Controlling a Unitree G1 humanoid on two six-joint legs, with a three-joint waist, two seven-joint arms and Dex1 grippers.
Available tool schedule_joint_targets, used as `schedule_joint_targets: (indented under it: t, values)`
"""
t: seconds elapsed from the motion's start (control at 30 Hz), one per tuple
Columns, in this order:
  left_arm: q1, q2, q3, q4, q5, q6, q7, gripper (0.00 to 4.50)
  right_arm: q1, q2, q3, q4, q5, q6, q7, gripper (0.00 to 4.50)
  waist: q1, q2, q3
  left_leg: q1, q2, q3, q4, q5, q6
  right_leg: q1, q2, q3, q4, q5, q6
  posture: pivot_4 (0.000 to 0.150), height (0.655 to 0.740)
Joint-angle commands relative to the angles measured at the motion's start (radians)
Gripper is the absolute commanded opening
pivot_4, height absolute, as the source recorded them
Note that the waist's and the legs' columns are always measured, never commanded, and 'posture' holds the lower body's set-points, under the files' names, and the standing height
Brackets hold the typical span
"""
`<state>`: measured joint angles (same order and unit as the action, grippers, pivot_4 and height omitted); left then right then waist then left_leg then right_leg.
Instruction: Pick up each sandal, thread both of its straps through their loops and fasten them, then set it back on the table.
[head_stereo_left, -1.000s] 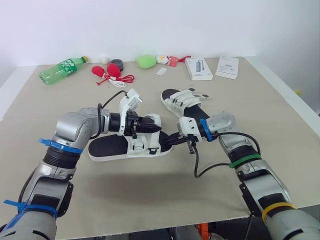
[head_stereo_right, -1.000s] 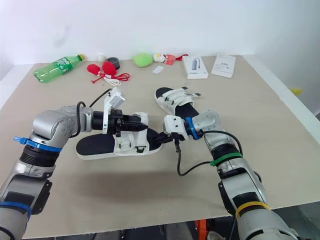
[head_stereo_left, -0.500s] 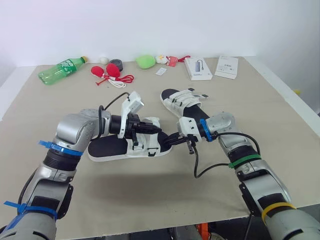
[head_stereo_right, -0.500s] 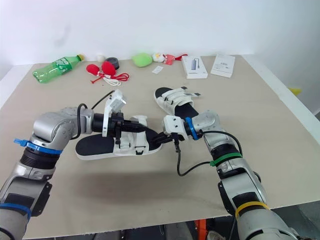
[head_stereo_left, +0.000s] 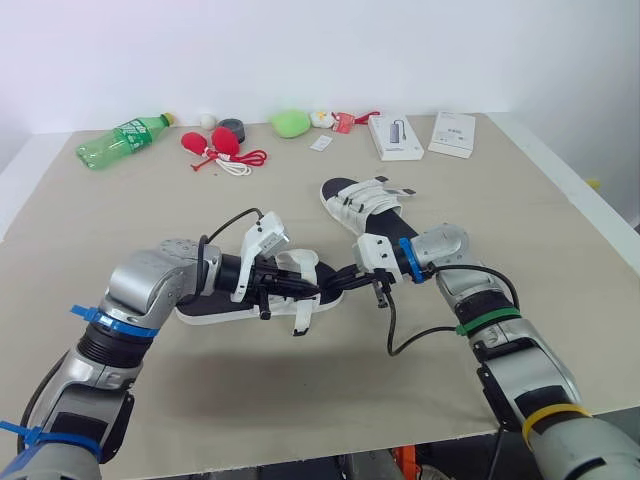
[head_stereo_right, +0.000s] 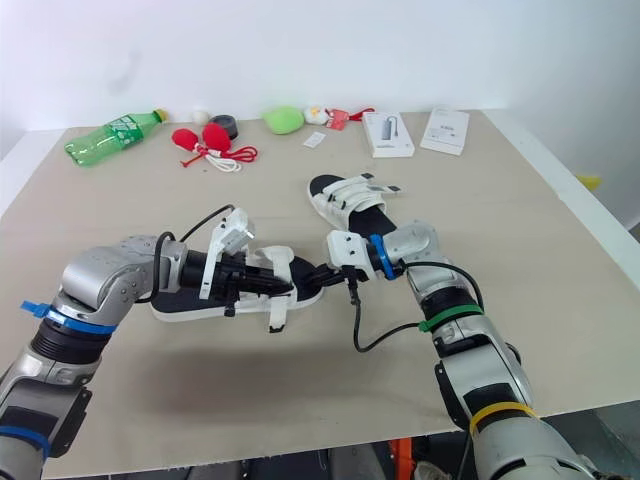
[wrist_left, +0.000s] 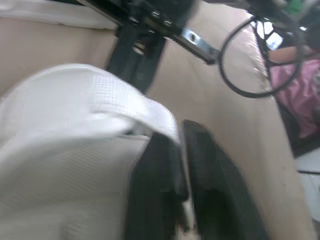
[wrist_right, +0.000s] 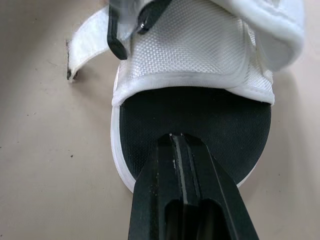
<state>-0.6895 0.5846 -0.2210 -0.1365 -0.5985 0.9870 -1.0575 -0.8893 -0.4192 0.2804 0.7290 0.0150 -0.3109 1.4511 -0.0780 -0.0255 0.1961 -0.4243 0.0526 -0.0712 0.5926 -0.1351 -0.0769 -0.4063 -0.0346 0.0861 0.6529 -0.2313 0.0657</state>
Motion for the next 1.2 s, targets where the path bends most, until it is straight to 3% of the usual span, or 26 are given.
schedule_joint_targets:
  t: [0.03,0.07,0.13,0.4,0.63,0.7,0.9,1.07,1.2]
  values:
    - [-0.028,0.02,0.011,-0.058,-0.008,-0.045,-0.039,2.17,-0.014,-0.004,0.009,0.014,-0.017,-0.006,0.001,0.0,0.0,0.0,0.0,0.0,0.0,0.0,0.0,0.0,0.0,0.0,0.0,0.0,0.0,0.0,0.0,0.15,0.74]
    - [-0.032,0.025,0.013,-0.063,-0.006,-0.05,-0.045,2.81,-0.015,-0.004,0.009,0.015,-0.017,-0.007,0.001,0.0,0.0,0.0,0.0,0.0,0.0,0.0,0.0,0.0,0.0,0.0,0.0,0.0,0.0,0.0,0.0,0.15,0.74]
    - [-0.053,0.053,0.026,-0.088,-0.023,-0.044,-0.073,3.47,-0.015,-0.004,0.009,0.016,-0.016,-0.008,0.003,0.0,0.0,0.0,0.0,0.0,0.0,0.0,0.0,0.0,0.0,0.0,0.0,0.0,0.0,0.0,-0.001,0.15,0.74]
    - [-0.107,0.252,0.151,-0.159,-0.155,0.047,-0.192,3.47,-0.007,-0.009,0.008,0.011,-0.015,-0.009,0.011,0.0,-0.001,0.0,0.0,0.0,0.0,0.0,0.0,0.0,0.0,-0.001,0.0,0.0,0.0,-0.001,-0.002,0.15,0.74]
    - [0.075,0.363,0.234,-0.292,-0.268,0.117,-0.183,3.47,-0.014,-0.002,0.01,0.019,-0.014,-0.012,0.015,0.0,-0.004,0.0,0.0,0.0,0.001,0.0,-0.001,0.0,0.0,-0.001,0.0,0.0,0.0,-0.002,-0.003,0.15,0.74]
    - [0.129,0.361,0.22,-0.322,-0.251,0.108,-0.141,3.47,-0.015,0.003,0.017,0.024,-0.018,-0.022,0.018,0.0,-0.003,-0.001,0.0,0.0,0.001,0.0,-0.001,0.0,0.0,-0.001,0.0,-0.001,0.0,-0.003,-0.003,0.15,0.74]
    - [0.299,0.279,0.269,-0.414,-0.354,0.151,-0.002,3.47,-0.026,0.007,0.016,0.035,-0.018,-0.023,0.022,0.0,-0.004,0.0,0.0,0.0,0.001,0.0,-0.001,0.0,0.0,-0.001,0.0,0.0,0.0,-0.002,-0.003,0.15,0.74]
    - [0.402,0.144,0.225,-0.427,-0.185,-0.011,0.197,3.47,-0.027,0.008,0.014,0.036,-0.018,-0.02,0.025,0.0,0.0,-0.001,0.001,0.001,0.001,0.0,-0.001,0.0,0.0,-0.001,0.001,0.0,0.001,-0.002,-0.004,0.15,0.74]
    - [0.466,0.086,0.186,-0.428,-0.081,-0.128,0.269,3.47,-0.028,0.007,0.013,0.037,-0.021,-0.019,0.026,0.0,-0.001,-0.001,0.0,0.001,0.001,0.001,0.0,0.0,0.0,0.0,0.0,0.001,0.0,-0.001,-0.004,0.15,0.74]
